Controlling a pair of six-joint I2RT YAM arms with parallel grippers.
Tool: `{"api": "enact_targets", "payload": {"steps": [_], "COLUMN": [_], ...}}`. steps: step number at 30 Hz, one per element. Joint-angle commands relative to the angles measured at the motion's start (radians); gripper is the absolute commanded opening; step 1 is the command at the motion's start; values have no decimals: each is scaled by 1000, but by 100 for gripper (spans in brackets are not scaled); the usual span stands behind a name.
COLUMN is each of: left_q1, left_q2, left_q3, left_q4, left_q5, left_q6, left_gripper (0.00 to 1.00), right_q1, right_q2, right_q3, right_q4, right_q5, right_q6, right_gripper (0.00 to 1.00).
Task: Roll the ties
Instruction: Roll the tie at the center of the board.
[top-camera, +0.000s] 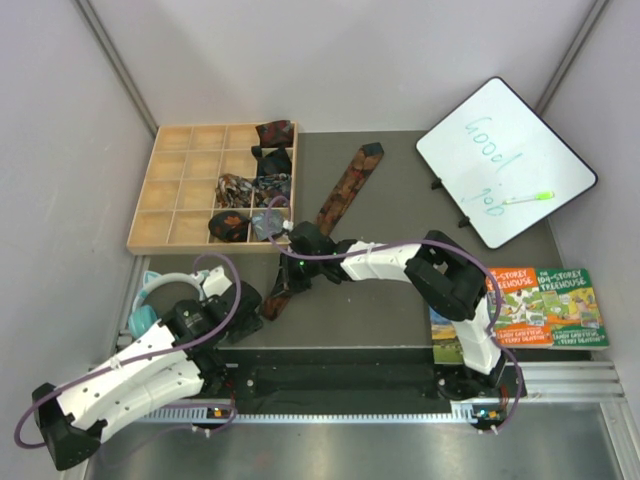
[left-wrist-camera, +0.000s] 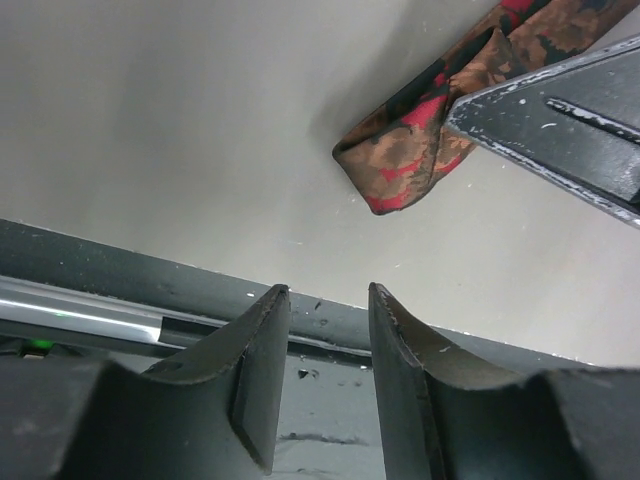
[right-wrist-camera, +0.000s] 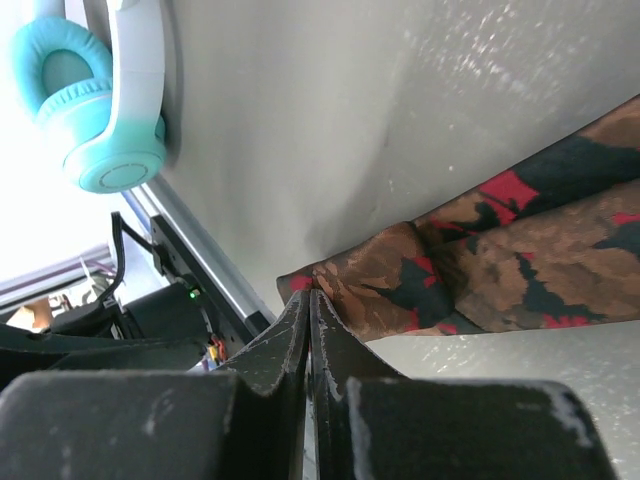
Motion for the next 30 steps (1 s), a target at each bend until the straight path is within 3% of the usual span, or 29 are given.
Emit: {"api": "enact_targets", "payload": {"steps": [1, 7, 17, 30], "left_q1": [0, 0, 0, 2], "left_q2": [-11, -1, 26, 65], "left_q3": [-22, -75, -112, -195], "left_q4": [59, 129, 215, 364], "left_q5": [-20, -35, -100, -135], "left_q6": [-33, -71, -123, -151], "left_gripper": [43, 41, 48, 47], "right_q1": [-8, -9, -9, -9], "right_q2": [13, 15, 16, 44], "right_q3": [3, -20, -74, -83], "right_q4": [38, 34, 80, 98], "right_q5": [5, 20, 23, 18], "right_q6": [-16, -18, -2, 2], "right_gripper": [0, 0, 0, 0]}}
